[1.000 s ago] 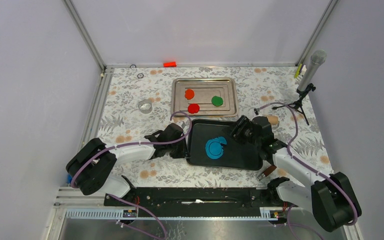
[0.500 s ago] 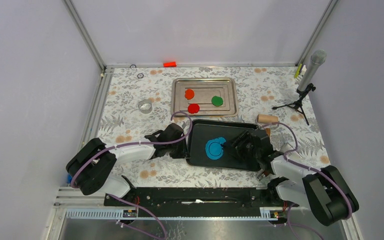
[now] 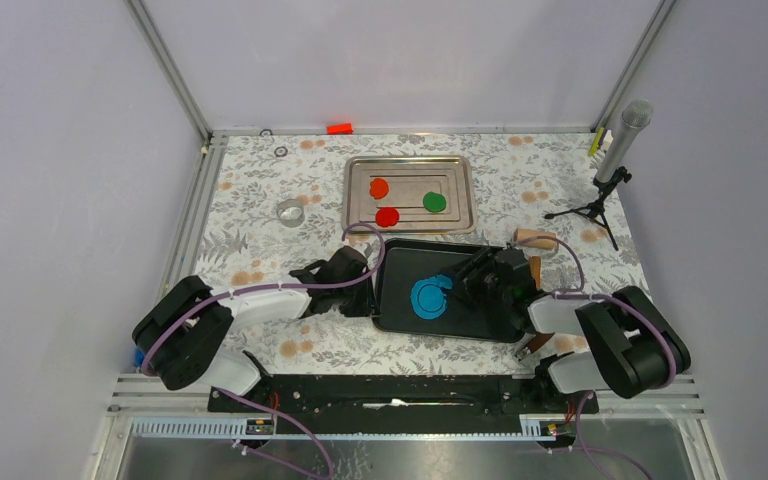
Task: Roll out the dumpling wrappers from the dough
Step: Remove the dumpling wrapper from the work surface.
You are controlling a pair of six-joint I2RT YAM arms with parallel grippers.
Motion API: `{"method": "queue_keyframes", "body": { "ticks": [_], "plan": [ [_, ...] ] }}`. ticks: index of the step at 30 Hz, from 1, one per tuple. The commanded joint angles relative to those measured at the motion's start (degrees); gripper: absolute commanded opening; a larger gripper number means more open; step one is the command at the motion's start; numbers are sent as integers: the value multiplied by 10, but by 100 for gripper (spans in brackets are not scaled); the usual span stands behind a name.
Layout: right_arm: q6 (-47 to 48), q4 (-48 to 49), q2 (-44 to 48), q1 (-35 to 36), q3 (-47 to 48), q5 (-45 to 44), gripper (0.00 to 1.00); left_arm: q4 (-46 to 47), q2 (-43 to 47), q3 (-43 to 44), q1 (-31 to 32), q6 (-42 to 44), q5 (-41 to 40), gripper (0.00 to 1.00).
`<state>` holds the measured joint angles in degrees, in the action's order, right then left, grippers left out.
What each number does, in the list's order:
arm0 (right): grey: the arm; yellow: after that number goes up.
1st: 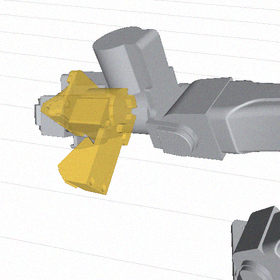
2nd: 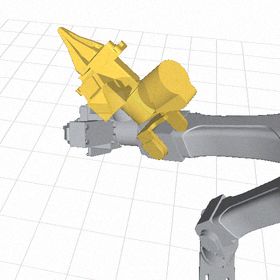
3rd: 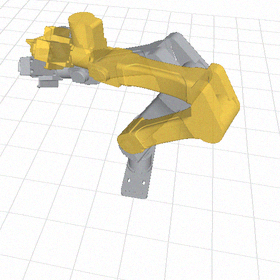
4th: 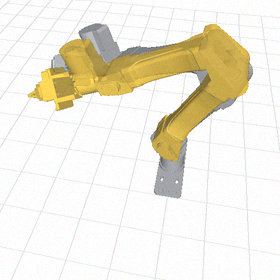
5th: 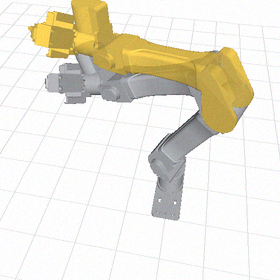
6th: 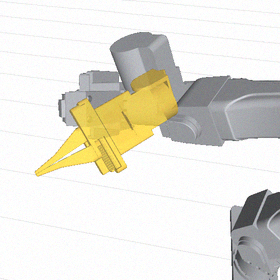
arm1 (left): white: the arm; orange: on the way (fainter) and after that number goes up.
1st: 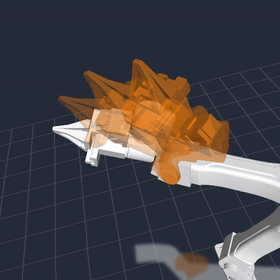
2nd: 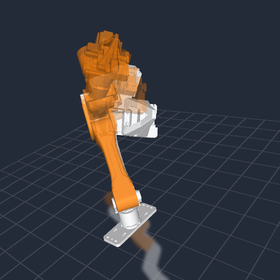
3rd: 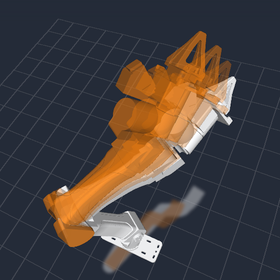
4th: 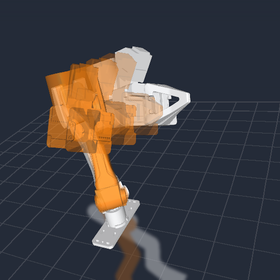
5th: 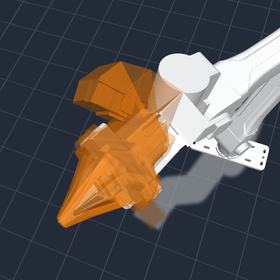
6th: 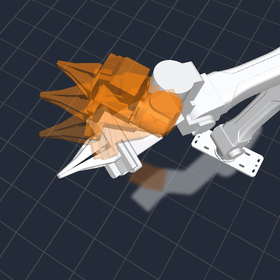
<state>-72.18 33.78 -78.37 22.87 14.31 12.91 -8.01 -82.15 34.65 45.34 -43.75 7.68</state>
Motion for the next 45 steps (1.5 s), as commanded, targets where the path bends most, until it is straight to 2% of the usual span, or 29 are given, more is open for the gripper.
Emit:
{"method": "queue_keyframes", "body": {
  "ticks": [1,10,21,29,32,39,43,45],
  "plan": [
    [1,39,-43,-2,16,-42,64,-108,-21,-24,11,56,10,0],
    [0,86,-111,-2,67,-24,63,-104,-31,-22,11,57,20,0],
    [-29,160,-187,0,94,54,61,-104,-30,-22,11,56,19,0],
    [-32,177,-188,3,102,82,60,-104,-32,-21,11,56,18,0],
    [0,119,-161,4,115,62,60,-104,-31,-21,11,57,20,0],
    [159,-148,-52,3,216,-57,71,-106,-17,-25,11,52,17,0],
    [209,-210,-12,2,238,-90,72,-116,-10,-17,11,51,8,0],
    [222,-234,10,3,233,-98,68,-121,-6,-12,11,52,6,0]
  ]
}}
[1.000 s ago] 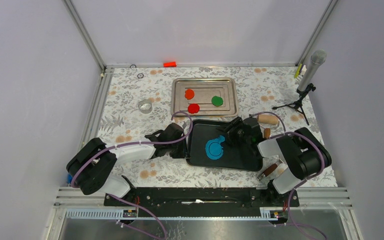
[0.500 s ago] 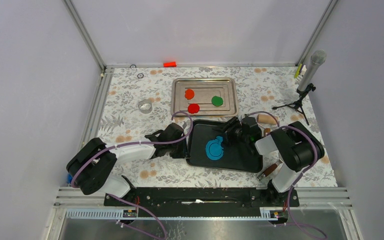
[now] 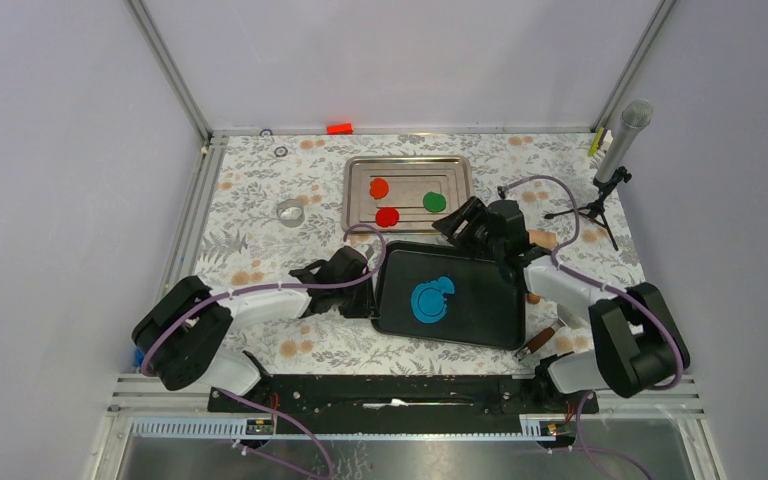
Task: Roll out the dumpling wrappers from the dough
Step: Remove the dumpling wrapper from the work surface.
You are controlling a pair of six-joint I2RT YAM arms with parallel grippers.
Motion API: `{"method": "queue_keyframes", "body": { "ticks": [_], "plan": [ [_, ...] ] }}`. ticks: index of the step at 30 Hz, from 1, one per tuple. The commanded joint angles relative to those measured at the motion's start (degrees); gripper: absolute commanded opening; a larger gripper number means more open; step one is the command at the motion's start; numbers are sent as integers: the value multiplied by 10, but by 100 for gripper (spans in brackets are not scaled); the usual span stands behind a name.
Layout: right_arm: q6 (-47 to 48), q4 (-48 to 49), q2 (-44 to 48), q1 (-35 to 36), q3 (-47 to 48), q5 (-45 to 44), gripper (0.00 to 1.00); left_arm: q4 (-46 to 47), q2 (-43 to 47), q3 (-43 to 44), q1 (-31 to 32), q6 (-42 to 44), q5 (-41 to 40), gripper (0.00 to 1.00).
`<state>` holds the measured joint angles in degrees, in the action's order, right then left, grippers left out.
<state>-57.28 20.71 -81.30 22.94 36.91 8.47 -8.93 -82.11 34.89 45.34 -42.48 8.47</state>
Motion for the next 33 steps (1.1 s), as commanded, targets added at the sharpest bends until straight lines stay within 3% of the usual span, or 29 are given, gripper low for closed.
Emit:
{"method": "queue_keyframes", "body": {
  "ticks": [1,5,8,15,19,33],
  "plan": [
    [81,-115,49,2,3,-55,61,-115,-4,-11,11,39,-1,0],
    [121,-190,85,2,-21,-88,25,-117,2,-3,11,38,-1,0],
    [132,-223,104,2,-46,-88,18,-119,2,1,11,39,1,0],
    [118,-221,120,2,-113,-32,12,-121,-2,3,11,39,-3,0],
    [89,-172,130,4,-152,2,10,-118,-6,2,11,37,-3,0],
    [38,-69,39,16,-153,39,10,-117,-16,6,11,40,1,0]
  ]
}}
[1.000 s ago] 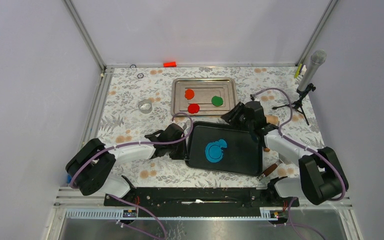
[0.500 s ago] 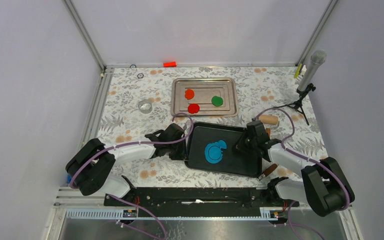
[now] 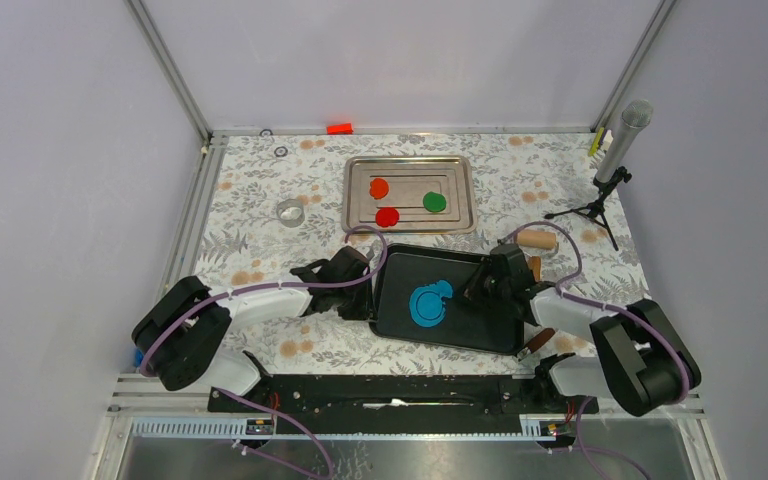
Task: Roll out the dumpling wrappers from the dough
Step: Remove the dumpling wrapper from the work surface.
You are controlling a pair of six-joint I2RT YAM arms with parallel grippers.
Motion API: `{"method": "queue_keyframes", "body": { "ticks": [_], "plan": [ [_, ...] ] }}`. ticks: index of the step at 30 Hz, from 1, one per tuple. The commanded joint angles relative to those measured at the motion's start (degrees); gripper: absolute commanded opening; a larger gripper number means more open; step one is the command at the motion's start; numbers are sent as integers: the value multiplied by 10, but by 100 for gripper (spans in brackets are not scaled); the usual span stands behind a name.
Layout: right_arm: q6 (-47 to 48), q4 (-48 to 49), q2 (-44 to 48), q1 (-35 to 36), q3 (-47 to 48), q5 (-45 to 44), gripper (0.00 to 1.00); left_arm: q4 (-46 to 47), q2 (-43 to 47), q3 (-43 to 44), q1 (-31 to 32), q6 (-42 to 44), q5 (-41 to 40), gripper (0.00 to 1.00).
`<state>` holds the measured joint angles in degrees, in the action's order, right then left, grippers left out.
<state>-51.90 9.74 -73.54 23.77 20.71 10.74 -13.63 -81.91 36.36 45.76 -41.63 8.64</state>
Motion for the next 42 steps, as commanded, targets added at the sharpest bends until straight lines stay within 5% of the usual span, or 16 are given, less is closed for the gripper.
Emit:
{"method": "queue_keyframes", "body": {
  "ticks": [1,17,34,42],
  "plan": [
    [-18,45,-52,10,18,21,10,-71,-19,-9,6,32,-1,0],
    [-43,97,-134,30,84,51,10,-67,-21,-11,6,36,4,0],
    [-60,119,-229,135,194,74,8,-60,-14,-24,6,27,1,0],
    [-54,90,-192,141,215,110,8,-61,-9,-26,6,24,-1,0]
  ]
}}
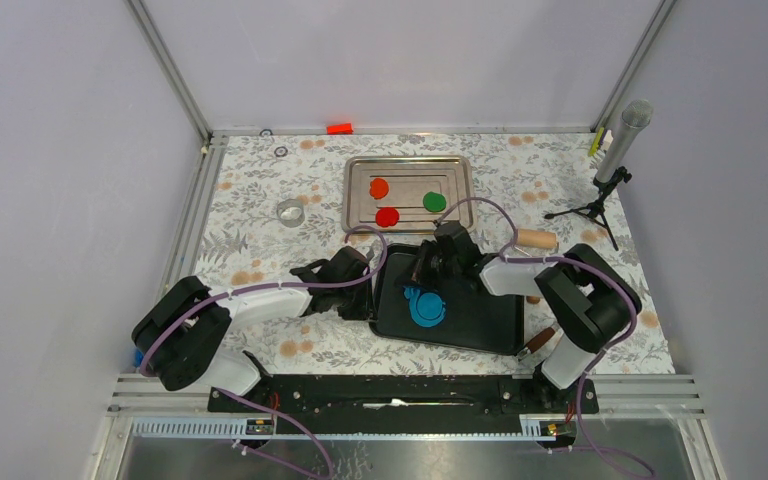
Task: Roll out the dumpling wrappers from the dough
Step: Remove the dumpling wrapper from the work surface.
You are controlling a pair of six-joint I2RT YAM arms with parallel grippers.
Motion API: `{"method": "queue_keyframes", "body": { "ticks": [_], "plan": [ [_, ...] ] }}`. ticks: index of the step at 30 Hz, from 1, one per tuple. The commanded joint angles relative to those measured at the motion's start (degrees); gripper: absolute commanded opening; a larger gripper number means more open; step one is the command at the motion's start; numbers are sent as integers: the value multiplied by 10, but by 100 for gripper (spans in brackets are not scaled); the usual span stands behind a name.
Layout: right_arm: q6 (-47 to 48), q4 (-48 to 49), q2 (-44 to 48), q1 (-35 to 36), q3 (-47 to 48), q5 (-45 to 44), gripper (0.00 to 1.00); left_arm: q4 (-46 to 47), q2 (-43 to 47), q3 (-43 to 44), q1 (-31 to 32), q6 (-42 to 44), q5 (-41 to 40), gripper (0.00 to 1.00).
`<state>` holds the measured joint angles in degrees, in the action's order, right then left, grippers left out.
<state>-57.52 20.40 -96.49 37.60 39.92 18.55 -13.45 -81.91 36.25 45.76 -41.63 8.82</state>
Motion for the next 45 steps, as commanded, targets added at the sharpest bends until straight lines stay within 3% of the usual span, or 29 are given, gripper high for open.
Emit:
{"method": "queue_keyframes", "body": {
  "ticks": [1,8,13,20,25,45],
  "plan": [
    [8,-32,51,3,25,33,8,-62,-9,-26,6,24,-4,0],
    [71,-140,163,2,11,-69,11,-59,-14,-24,6,26,-4,0],
    [68,-149,164,-25,-21,-127,13,-59,-12,-21,6,26,-2,0],
    [78,-120,45,-32,18,-63,8,-68,-7,-19,6,30,-3,0],
    [83,-116,10,-32,28,-53,8,-73,3,-20,6,28,-8,0],
    [112,-73,46,9,-19,93,3,-66,-9,-16,6,24,-7,0]
  ]
}}
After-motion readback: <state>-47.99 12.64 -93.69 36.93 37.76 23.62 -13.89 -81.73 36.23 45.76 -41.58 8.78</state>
